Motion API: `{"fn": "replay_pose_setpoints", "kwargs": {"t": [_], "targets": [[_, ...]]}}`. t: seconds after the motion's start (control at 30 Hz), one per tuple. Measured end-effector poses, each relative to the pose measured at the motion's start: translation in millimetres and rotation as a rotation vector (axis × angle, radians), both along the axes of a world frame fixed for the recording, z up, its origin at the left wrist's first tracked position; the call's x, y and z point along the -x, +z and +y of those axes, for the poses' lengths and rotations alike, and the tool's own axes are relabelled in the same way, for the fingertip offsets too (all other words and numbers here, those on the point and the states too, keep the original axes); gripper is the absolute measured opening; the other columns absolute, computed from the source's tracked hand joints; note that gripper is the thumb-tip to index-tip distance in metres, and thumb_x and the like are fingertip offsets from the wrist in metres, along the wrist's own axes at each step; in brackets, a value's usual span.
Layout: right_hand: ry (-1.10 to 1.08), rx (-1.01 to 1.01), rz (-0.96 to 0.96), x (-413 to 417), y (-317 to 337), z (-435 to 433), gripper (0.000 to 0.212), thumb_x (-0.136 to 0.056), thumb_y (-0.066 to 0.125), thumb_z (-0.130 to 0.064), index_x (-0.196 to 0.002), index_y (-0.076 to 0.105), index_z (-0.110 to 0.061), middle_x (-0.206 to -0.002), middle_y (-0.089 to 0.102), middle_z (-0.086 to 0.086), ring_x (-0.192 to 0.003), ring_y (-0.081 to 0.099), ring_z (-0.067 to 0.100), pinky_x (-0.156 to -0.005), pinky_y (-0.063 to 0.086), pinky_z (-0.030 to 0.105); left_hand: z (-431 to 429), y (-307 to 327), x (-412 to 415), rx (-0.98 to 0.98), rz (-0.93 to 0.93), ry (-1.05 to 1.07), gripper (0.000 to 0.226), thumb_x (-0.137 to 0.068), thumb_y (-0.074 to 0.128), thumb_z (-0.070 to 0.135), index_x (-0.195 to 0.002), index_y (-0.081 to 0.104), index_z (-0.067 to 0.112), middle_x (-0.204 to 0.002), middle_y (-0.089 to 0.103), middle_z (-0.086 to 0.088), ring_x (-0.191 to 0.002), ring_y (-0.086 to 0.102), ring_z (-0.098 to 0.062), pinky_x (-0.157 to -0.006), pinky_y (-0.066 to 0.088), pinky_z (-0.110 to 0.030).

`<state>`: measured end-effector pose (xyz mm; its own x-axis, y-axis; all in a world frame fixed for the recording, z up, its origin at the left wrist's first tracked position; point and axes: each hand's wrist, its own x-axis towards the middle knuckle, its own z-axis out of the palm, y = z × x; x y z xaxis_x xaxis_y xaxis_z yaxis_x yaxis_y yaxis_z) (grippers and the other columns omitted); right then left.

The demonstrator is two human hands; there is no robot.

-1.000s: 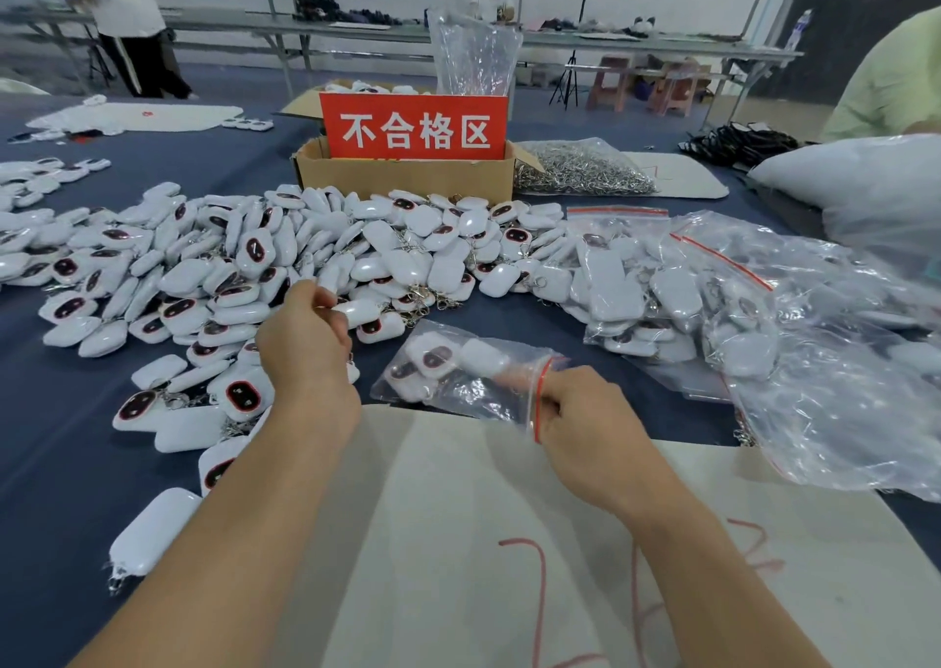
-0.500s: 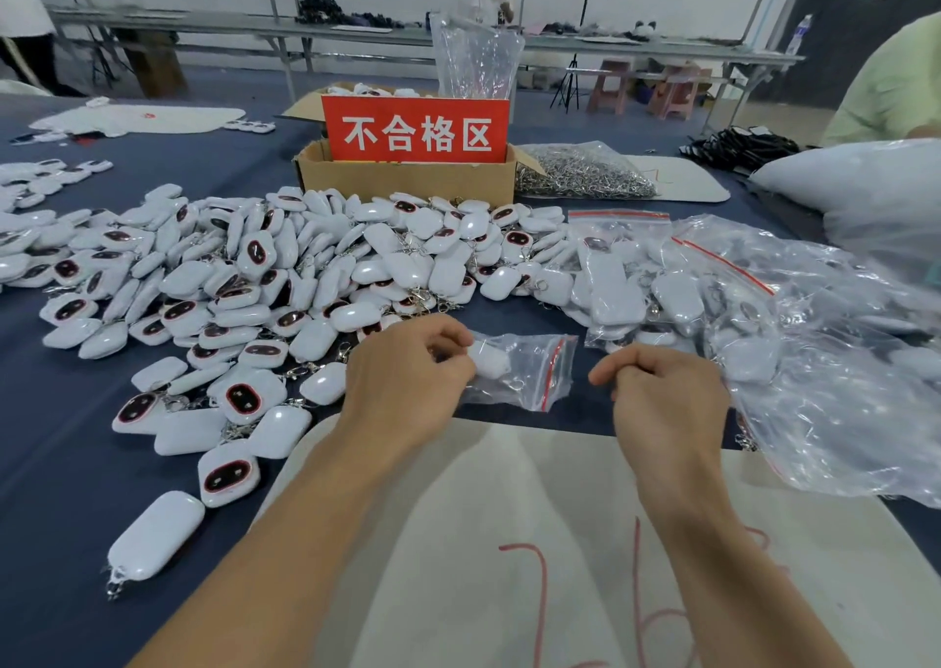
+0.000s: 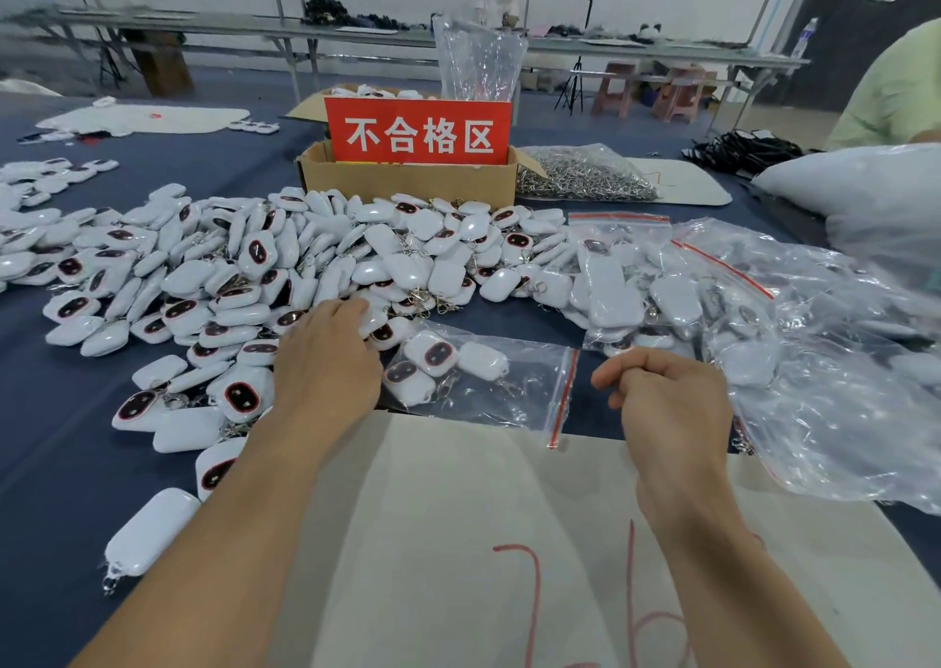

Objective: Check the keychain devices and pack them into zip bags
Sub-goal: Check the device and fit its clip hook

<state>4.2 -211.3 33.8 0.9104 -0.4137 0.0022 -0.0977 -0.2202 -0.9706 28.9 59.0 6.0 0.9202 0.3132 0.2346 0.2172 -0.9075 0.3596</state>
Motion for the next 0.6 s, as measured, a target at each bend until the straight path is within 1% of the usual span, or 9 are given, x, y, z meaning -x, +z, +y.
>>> {"fn": "replay_pose_setpoints", "kwargs": {"t": [0.1, 0.2, 0.27, 0.3, 0.37, 0.43, 0.5, 0.57, 0.6], "targets": [[-0.005, -0.047, -0.001, 1, 1, -1, 0.046, -0.07, 0.044, 0.005, -0.059, 0.075, -0.027, -0.046, 0.058, -0.01, -0.04, 0.04, 0.004, -0.036, 0.029, 0.011, -5, 3, 1, -0.012, -0.115, 0.063, 0.033, -0.102, 0.051, 0.019, -0.13, 0.066, 0.015, -0.125, 0.068, -0.013, -0.109, 0.058, -0.035, -0.1, 0.041, -0.045], [-0.013, -0.119, -0.025, 2, 4, -1, 0.045, -0.071, 0.045, 0.008, -0.057, 0.074, -0.023, -0.047, 0.058, -0.009, -0.039, 0.041, 0.002, -0.038, 0.031, 0.009, -13, 16, 7, 0.152, -0.355, 0.118, 0.027, -0.104, 0.048, 0.022, -0.114, 0.073, 0.016, -0.097, 0.073, -0.01, -0.091, 0.061, -0.033, -0.083, 0.045, -0.042], [0.007, -0.18, -0.073, 3, 7, 0, 0.045, -0.072, 0.046, 0.009, -0.055, 0.074, -0.022, -0.05, 0.06, -0.007, -0.043, 0.044, 0.002, -0.042, 0.034, 0.01, -28, 26, 16, 0.354, -0.501, 0.064, 0.021, -0.101, 0.054, 0.029, -0.104, 0.075, 0.025, -0.086, 0.071, 0.004, -0.085, 0.063, -0.021, -0.076, 0.045, -0.035], [0.021, -0.194, -0.107, 5, 8, 1, 0.045, -0.073, 0.047, 0.009, -0.056, 0.074, -0.022, -0.051, 0.061, -0.007, -0.045, 0.045, 0.002, -0.045, 0.035, 0.01, -38, 31, 21, 0.499, -0.548, 0.004, 0.018, -0.099, 0.058, 0.031, -0.104, 0.076, 0.032, -0.086, 0.073, 0.011, -0.084, 0.065, -0.013, -0.076, 0.049, -0.032], [0.044, -0.181, -0.193, 8, 9, 3, 0.045, -0.076, 0.049, 0.008, -0.061, 0.076, -0.025, -0.054, 0.061, -0.008, -0.05, 0.046, 0.004, -0.049, 0.036, 0.012, -65, 40, 31, 0.781, -0.585, -0.142, 0.018, -0.094, 0.069, 0.031, -0.101, 0.075, 0.046, -0.088, 0.076, 0.017, -0.085, 0.07, -0.004, -0.076, 0.054, -0.021], [0.074, -0.145, -0.276, 12, 10, 6, 0.042, -0.076, 0.054, 0.002, -0.074, 0.08, -0.031, -0.062, 0.063, -0.01, -0.055, 0.047, 0.005, -0.051, 0.036, 0.012, -89, 41, 38, 0.911, -0.547, -0.257, 0.02, -0.087, 0.077, 0.031, -0.097, 0.073, 0.048, -0.086, 0.077, 0.018, -0.081, 0.072, -0.001, -0.071, 0.052, -0.012], [0.131, -0.051, -0.347, 17, 11, 10, 0.041, -0.078, 0.059, -0.008, -0.097, 0.08, -0.039, -0.08, 0.066, -0.016, -0.063, 0.054, 0.002, -0.06, 0.041, 0.01, -104, 37, 42, 0.914, -0.471, -0.336, 0.02, -0.081, 0.081, 0.031, -0.093, 0.072, 0.044, -0.081, 0.076, 0.019, -0.075, 0.071, 0.001, -0.066, 0.047, -0.006], [0.207, 0.13, -0.386, 21, 13, 12, 0.047, -0.083, 0.068, -0.012, -0.12, 0.073, -0.042, -0.109, 0.067, -0.019, -0.088, 0.063, 0.0, -0.078, 0.047, 0.01, -110, 31, 44, 0.871, -0.39, -0.423, 0.019, -0.082, 0.08, 0.03, -0.091, 0.072, 0.044, -0.08, 0.076, 0.019, -0.076, 0.071, 0.001, -0.067, 0.046, -0.005], [0.251, 0.21, -0.397, 23, 13, 13, 0.051, -0.086, 0.07, -0.01, -0.126, 0.07, -0.04, -0.118, 0.067, -0.02, -0.1, 0.063, -0.002, -0.086, 0.047, 0.01, -111, 30, 45, 0.852, -0.36, -0.478, 0.016, -0.085, 0.078, 0.028, -0.091, 0.073, 0.043, -0.082, 0.076, 0.019, -0.079, 0.072, 0.001, -0.068, 0.046, -0.005]]}}
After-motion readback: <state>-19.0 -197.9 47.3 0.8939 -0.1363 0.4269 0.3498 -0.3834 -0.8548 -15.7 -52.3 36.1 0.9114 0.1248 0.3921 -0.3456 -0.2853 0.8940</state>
